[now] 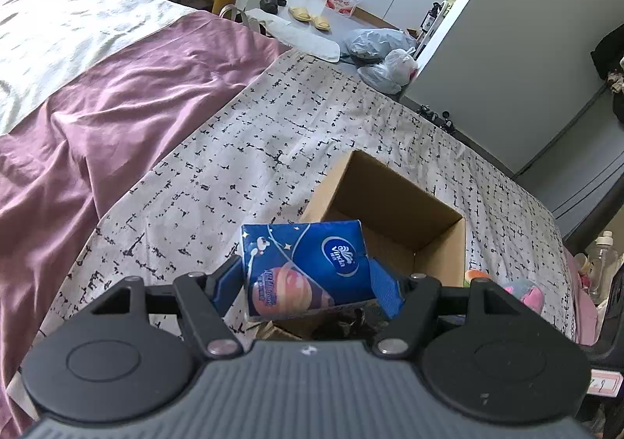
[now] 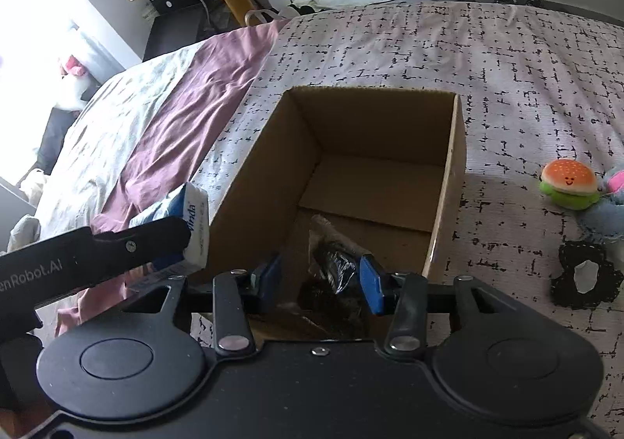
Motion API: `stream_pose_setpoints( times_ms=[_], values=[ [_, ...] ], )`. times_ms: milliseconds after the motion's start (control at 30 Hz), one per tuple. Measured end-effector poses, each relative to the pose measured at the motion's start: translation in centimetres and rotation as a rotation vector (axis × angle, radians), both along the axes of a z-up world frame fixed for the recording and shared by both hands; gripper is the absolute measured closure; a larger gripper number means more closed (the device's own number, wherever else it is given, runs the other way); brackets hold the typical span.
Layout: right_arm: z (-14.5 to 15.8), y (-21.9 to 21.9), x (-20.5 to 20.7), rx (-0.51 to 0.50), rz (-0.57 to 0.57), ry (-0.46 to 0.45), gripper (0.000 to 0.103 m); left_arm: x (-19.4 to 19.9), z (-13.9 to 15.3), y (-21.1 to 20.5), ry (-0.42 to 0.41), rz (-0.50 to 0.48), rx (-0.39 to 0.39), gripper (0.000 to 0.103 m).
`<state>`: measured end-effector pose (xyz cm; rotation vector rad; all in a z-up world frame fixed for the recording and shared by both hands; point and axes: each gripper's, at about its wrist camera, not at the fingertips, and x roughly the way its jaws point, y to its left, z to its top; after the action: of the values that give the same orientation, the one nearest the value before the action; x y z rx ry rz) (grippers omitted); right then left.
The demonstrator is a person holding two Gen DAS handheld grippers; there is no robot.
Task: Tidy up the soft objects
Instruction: 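Carry both items over the box and open both tools to drop them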
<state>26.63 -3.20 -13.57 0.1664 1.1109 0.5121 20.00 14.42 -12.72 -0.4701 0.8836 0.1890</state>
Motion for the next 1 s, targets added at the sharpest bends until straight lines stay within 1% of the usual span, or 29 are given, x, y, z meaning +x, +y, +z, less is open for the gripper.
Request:
stream_pose_setpoints(
  times_ms=[100, 167, 233, 333, 467, 567, 633, 733, 1000],
  values=[
    [0.4, -0.3, 0.1, 0.012, -0.005, -0.003, 0.057, 0.4, 0.2, 0.0, -0.001, 0.003, -0.002, 0.034],
    [1.1, -0.8, 0.0, 0.02, -0.009, -0.016, 0.053, 0.5, 0.3, -0.2, -0.005, -0.004, 0.004, 0.034],
    [1.7, -1.3, -0.1, 0.027, -0.018, -0.03, 0.051, 0.7, 0.4, -0.5, -0.008, -0.014, 0.011, 0.034],
    [2.5, -2.4, -0.5, 0.033, -0.024, -0.055, 0.05, 1.0, 0.2, -1.1, 0.0, -0.025, 0.015, 0.034],
    [2.8, -4.0, -0.9, 0.031, -0.056, -0.065, 0.05, 1.2, 0.2, -1.8, 0.02, -0.034, 0.017, 0.033],
    [3.0, -5.2, -1.2, 0.041, -0.074, -0.06, 0.05, 1.4, 0.3, -2.3, 0.046, -0.034, 0.012, 0.03],
    [3.1, -5.8, -1.4, 0.041, -0.081, -0.066, 0.05, 1.5, 0.5, -2.6, 0.062, -0.022, 0.021, 0.024],
    [3.4, -6.9, -1.7, 0.044, -0.098, -0.079, 0.05, 1.2, 1.1, -2.9, 0.054, -0.019, 0.028, 0.024],
    [3.2, -10.2, -2.8, 0.067, -0.14, -0.078, 0.05, 0.2, 2.3, -4.7, 0.043, -0.029, 0.064, 0.024]
  ],
)
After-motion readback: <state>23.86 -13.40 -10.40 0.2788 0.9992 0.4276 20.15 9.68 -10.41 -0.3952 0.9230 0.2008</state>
